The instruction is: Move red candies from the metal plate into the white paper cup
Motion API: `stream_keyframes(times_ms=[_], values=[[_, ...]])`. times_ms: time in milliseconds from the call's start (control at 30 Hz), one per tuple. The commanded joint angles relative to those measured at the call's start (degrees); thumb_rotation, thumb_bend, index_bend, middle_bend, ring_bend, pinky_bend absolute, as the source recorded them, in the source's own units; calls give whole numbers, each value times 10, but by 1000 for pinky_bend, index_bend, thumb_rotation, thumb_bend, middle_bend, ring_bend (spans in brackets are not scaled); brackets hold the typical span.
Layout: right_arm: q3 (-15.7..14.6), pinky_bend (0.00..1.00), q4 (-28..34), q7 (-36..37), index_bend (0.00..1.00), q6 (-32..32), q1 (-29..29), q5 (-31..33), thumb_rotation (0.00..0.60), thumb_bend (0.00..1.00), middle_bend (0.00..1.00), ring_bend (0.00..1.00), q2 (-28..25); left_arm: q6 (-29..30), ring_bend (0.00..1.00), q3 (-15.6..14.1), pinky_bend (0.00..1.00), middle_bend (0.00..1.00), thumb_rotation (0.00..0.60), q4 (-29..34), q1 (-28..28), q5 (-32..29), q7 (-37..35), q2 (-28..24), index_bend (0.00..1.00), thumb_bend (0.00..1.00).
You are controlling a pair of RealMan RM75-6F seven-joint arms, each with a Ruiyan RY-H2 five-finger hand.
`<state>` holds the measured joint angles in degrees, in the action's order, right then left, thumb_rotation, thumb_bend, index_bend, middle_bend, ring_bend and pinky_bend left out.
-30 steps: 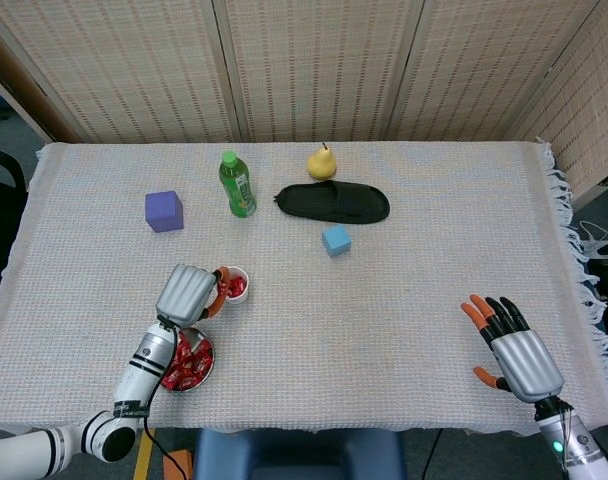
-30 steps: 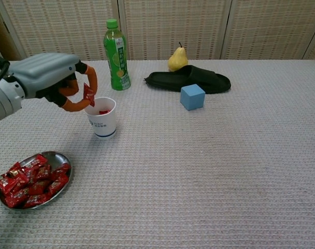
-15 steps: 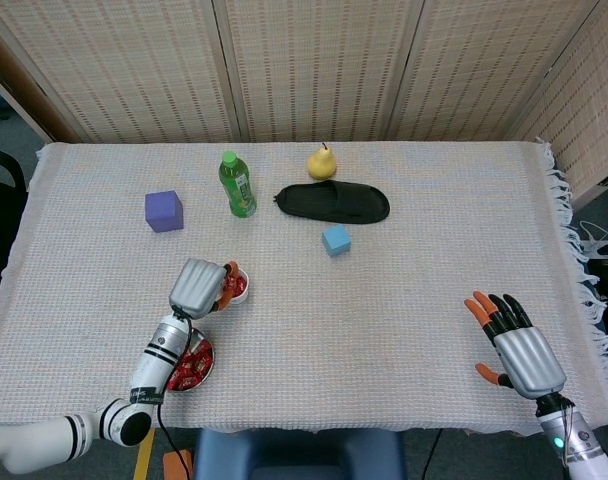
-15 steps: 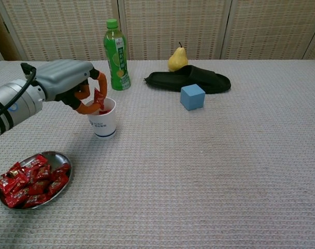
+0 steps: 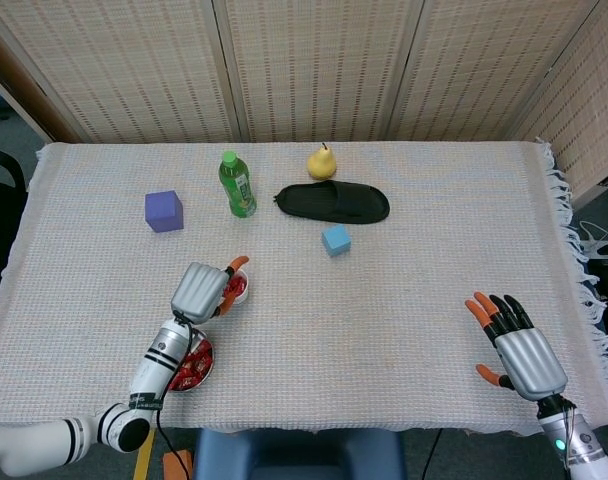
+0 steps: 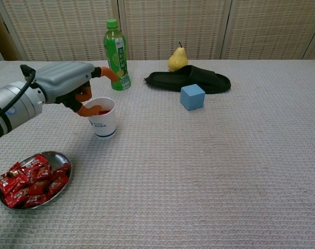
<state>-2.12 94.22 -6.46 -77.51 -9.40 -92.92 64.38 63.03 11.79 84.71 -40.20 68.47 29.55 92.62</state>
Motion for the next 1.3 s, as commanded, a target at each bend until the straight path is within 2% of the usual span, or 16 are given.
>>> stream_keyframes(times_ms=[33, 233, 367, 500, 933, 1300], values=[[-1, 0, 0, 2, 0, -1, 0, -2, 600, 96, 0, 0, -1, 33, 1000, -28, 1000, 1000, 600, 52, 29, 39, -31, -35, 194, 380], [-7, 0, 2, 6, 0, -12, 3, -21, 600, 96, 0, 0, -3, 59, 1000, -101, 1000, 1000, 600, 119, 87, 93, -96, -97, 225, 383], [-12, 0, 1, 8, 0, -27, 7, -40, 600, 96, 0, 0, -3, 72, 1000, -152, 1000, 1000, 600, 120, 122, 126, -119, -111, 230, 385], [-18, 0, 2, 8, 0, -30, 9, -50, 600, 96, 0, 0, -3, 80, 1000, -179, 1000, 1000, 600, 106, 144, 145, -124, -112, 230, 385], [-25, 0, 4, 5, 0, -36, 12, -64, 600, 96, 0, 0, -5, 102, 1000, -213, 1000, 1000, 600, 51, 197, 156, -94, -128, 237, 384], [-24, 0, 6, -2, 0, -32, 13, -62, 600, 96, 0, 0, -2, 97, 1000, -208, 1000, 1000, 600, -13, 222, 157, -111, -120, 271, 384]])
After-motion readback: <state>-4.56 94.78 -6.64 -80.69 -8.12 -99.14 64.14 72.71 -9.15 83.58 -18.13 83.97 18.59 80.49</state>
